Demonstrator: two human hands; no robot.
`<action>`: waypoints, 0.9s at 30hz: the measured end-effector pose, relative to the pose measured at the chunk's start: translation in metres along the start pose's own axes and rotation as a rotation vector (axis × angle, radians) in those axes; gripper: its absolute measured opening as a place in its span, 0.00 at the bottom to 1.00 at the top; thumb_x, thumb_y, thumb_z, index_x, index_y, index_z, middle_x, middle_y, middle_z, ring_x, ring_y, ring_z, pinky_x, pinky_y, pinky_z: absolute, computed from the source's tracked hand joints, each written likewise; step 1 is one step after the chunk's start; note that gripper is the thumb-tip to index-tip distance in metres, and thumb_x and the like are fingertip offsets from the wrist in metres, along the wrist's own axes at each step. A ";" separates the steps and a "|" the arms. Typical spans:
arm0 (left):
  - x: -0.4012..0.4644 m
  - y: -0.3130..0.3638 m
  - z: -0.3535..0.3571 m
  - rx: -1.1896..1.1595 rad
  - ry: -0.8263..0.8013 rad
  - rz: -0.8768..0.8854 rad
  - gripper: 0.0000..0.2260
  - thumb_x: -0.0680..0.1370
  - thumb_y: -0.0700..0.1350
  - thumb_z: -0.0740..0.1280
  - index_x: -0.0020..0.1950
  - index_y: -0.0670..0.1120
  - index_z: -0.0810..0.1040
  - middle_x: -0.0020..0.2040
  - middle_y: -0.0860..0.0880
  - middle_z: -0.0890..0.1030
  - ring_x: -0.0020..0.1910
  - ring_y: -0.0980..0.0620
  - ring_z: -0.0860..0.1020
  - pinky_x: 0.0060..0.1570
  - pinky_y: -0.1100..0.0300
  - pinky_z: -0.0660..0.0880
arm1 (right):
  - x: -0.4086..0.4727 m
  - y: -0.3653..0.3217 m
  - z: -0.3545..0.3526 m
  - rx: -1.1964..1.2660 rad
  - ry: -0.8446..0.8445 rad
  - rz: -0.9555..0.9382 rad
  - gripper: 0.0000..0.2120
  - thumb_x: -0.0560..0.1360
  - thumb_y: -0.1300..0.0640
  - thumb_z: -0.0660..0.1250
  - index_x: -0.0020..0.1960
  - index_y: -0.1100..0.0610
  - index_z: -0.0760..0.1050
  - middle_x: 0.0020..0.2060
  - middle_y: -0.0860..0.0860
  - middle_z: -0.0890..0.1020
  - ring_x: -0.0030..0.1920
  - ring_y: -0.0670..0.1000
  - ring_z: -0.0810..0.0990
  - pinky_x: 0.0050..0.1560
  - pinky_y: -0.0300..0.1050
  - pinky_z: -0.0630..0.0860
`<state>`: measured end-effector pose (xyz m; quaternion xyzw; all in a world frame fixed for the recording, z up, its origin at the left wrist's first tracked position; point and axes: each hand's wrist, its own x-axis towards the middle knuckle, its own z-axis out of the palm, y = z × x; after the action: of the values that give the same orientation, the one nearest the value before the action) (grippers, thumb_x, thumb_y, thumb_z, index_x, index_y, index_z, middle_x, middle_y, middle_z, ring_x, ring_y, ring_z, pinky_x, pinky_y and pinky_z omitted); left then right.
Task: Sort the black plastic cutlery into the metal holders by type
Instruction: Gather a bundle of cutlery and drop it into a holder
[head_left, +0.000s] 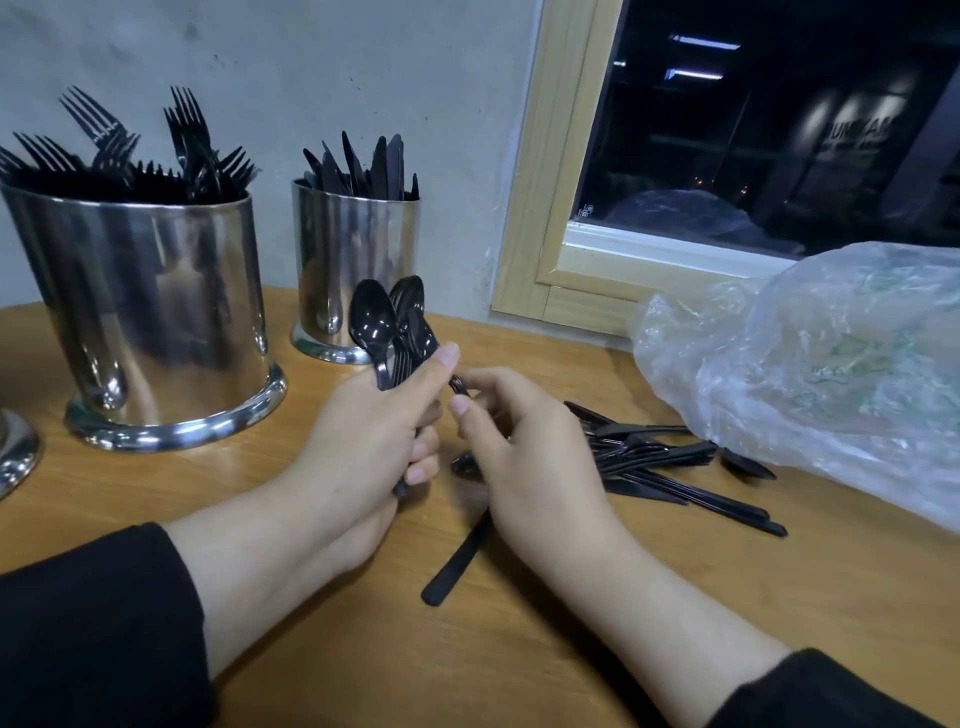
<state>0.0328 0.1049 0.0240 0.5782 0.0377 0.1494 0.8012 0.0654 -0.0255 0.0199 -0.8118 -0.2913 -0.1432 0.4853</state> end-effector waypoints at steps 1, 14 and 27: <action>0.000 -0.001 0.000 -0.009 -0.010 -0.004 0.19 0.79 0.52 0.71 0.56 0.34 0.77 0.31 0.51 0.68 0.26 0.56 0.63 0.23 0.64 0.60 | -0.002 -0.002 0.002 0.012 -0.016 -0.007 0.06 0.81 0.55 0.67 0.56 0.49 0.81 0.36 0.38 0.80 0.41 0.38 0.78 0.45 0.32 0.70; 0.004 0.007 -0.004 0.305 0.179 0.151 0.17 0.82 0.58 0.66 0.40 0.46 0.77 0.35 0.47 0.75 0.30 0.51 0.72 0.30 0.58 0.70 | 0.018 0.035 -0.060 -0.387 0.073 -0.117 0.08 0.81 0.56 0.65 0.54 0.54 0.83 0.48 0.44 0.81 0.48 0.43 0.78 0.50 0.37 0.70; 0.000 -0.004 -0.002 0.628 -0.070 0.131 0.20 0.84 0.54 0.63 0.44 0.37 0.78 0.29 0.50 0.75 0.31 0.55 0.76 0.39 0.65 0.70 | -0.008 0.082 -0.147 -0.549 -0.301 0.016 0.19 0.78 0.62 0.66 0.60 0.40 0.79 0.56 0.35 0.78 0.56 0.38 0.77 0.54 0.31 0.69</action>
<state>0.0326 0.1060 0.0197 0.8030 0.0172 0.1618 0.5734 0.1171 -0.1855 0.0297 -0.9268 -0.3041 -0.0909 0.2006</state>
